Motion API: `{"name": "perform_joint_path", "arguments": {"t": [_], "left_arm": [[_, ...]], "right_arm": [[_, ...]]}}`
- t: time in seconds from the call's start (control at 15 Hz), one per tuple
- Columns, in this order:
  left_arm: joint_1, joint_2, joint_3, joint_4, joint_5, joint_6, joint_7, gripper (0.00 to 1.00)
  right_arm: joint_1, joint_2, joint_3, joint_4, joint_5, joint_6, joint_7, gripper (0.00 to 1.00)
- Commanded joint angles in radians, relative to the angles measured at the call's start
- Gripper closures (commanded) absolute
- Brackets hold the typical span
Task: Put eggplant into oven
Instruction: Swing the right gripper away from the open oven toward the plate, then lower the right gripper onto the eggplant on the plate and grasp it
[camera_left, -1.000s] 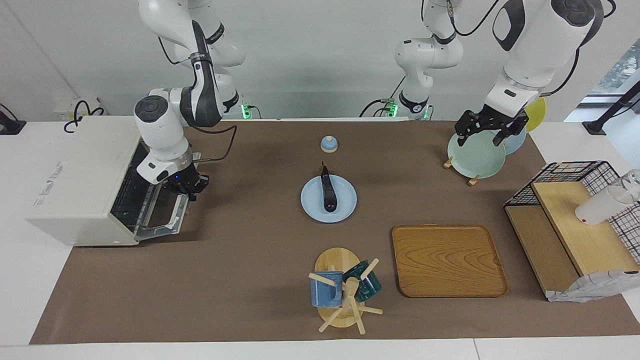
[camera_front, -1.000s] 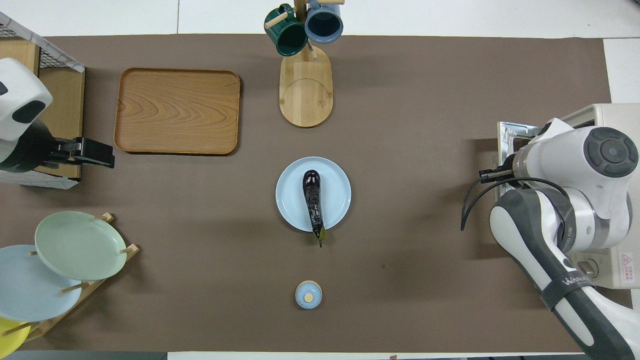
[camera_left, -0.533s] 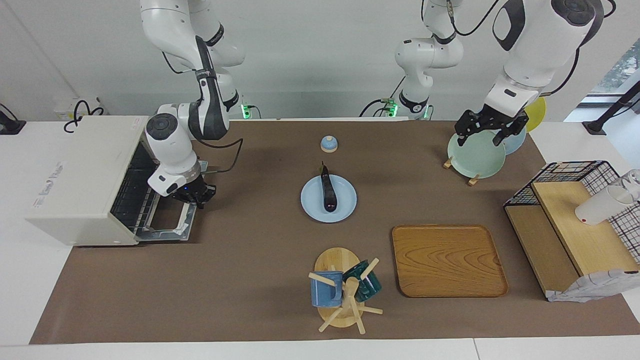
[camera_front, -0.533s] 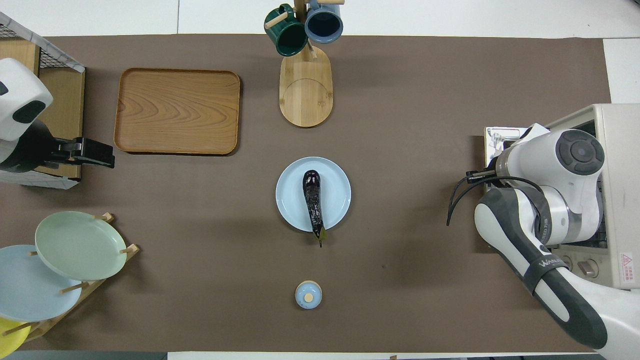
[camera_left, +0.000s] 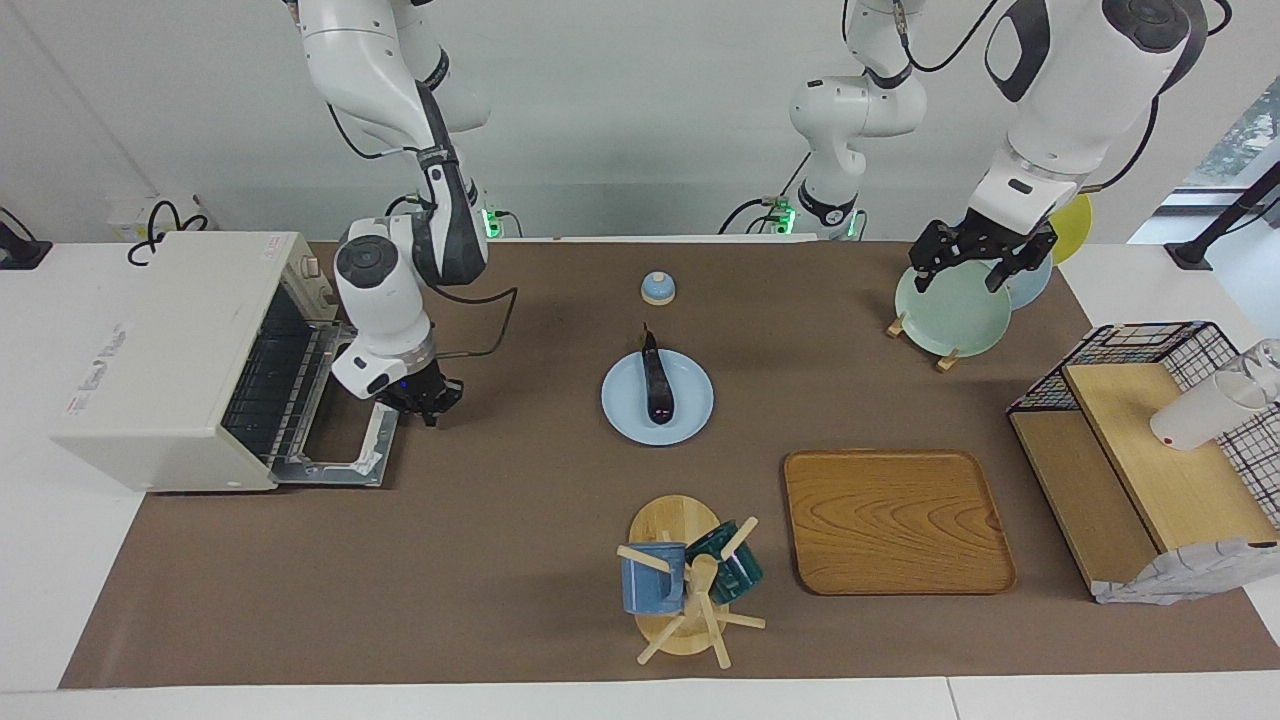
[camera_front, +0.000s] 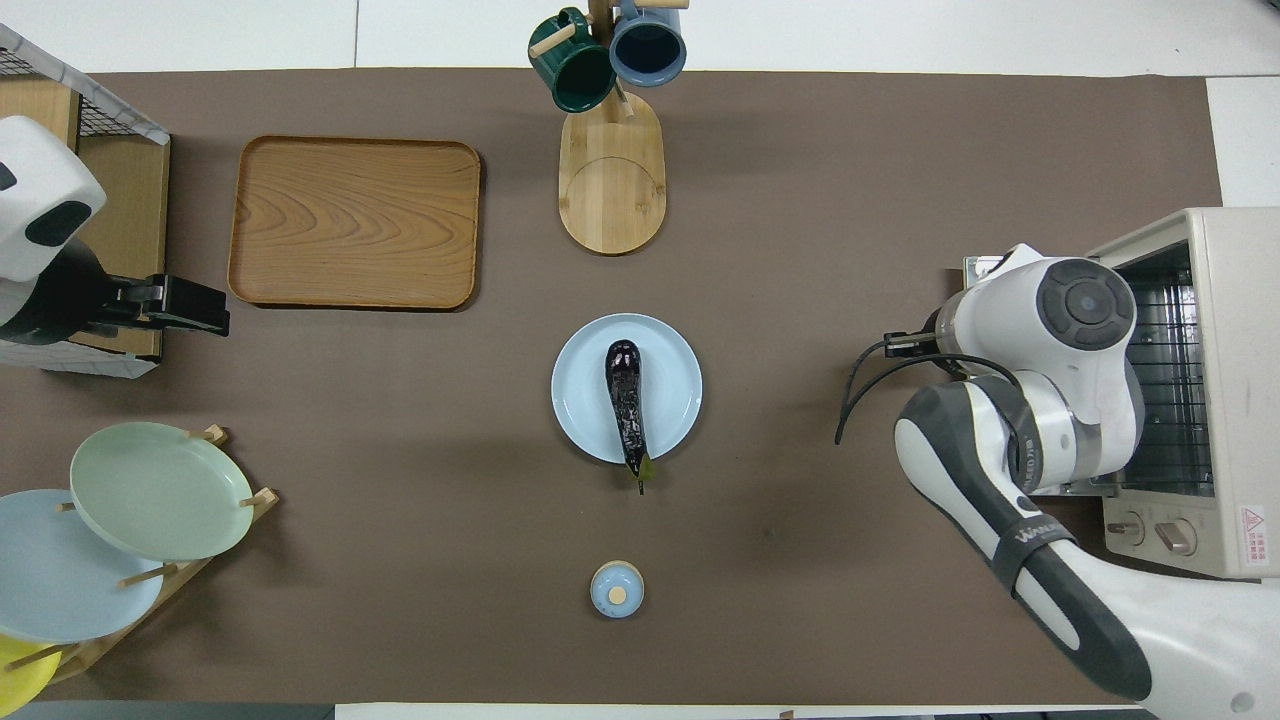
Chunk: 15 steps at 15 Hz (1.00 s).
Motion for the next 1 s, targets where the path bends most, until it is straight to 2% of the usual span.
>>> {"name": "perform_joint_path", "arguments": {"t": [0.0, 0.27, 0.4, 0.47, 0.6, 0.67, 0.73, 0.93], "left_arm": [[0.001, -0.005, 0.000, 0.002, 0.019, -0.007, -0.008, 0.00], [0.001, -0.005, 0.000, 0.002, 0.019, -0.006, -0.008, 0.00], [0.001, -0.005, 0.000, 0.002, 0.019, -0.006, -0.008, 0.00], [0.001, -0.005, 0.000, 0.002, 0.019, -0.006, -0.008, 0.00], [0.001, -0.005, 0.000, 0.002, 0.019, -0.007, -0.008, 0.00], [0.001, -0.005, 0.000, 0.002, 0.019, -0.006, -0.008, 0.00], [0.001, -0.005, 0.000, 0.002, 0.019, -0.006, -0.008, 0.00], [0.001, -0.005, 0.000, 0.002, 0.019, -0.006, -0.008, 0.00]], "right_arm": [[0.070, 0.006, -0.008, 0.100, -0.020, -0.111, 0.052, 1.00], [0.235, 0.070, -0.008, 0.363, -0.018, -0.341, 0.222, 0.99], [0.309, 0.136, -0.006, 0.495, 0.000, -0.414, 0.335, 0.87], [0.372, 0.208, -0.006, 0.604, 0.005, -0.495, 0.400, 0.87], [0.427, 0.384, -0.005, 0.899, 0.010, -0.634, 0.529, 0.86], [0.437, 0.418, -0.002, 0.942, 0.010, -0.627, 0.553, 0.70], [0.458, 0.426, 0.010, 0.942, 0.008, -0.588, 0.555, 0.56], [0.513, 0.435, 0.014, 0.935, 0.014, -0.506, 0.618, 0.61]]}}
